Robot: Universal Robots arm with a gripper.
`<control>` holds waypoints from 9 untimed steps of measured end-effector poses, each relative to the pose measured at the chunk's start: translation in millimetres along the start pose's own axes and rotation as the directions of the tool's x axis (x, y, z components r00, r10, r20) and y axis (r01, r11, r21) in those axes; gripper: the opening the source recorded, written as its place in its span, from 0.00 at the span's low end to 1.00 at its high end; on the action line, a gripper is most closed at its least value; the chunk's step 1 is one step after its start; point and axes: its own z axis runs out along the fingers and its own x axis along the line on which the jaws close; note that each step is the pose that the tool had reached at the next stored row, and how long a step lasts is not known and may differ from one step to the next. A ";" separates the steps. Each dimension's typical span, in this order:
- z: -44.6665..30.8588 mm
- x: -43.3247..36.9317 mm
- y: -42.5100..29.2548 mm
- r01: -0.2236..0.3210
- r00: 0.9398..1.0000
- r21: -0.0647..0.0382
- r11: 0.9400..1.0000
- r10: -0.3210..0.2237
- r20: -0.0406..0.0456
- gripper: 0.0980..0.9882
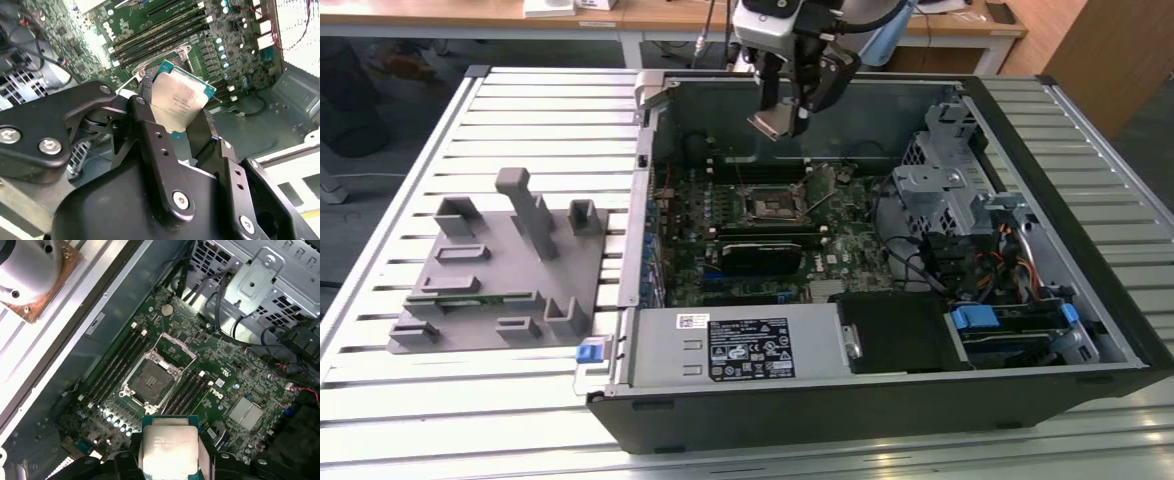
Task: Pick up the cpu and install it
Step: 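Place the cpu into insertion slot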
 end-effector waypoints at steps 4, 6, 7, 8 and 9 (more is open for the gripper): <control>0.3 0.0 0.0 -0.068 0.998 0.000 0.998 0.068 0.002 0.48; 0.5 0.0 0.0 -0.101 0.995 0.000 0.995 0.101 0.003 0.48; 1.0 0.0 0.0 -0.170 0.985 0.000 0.985 0.170 0.007 0.48; 1.1 0.0 0.0 -0.184 0.983 0.000 0.983 0.184 0.009 0.48; 1.2 0.0 0.0 -0.197 0.980 0.000 0.980 0.197 0.010 0.48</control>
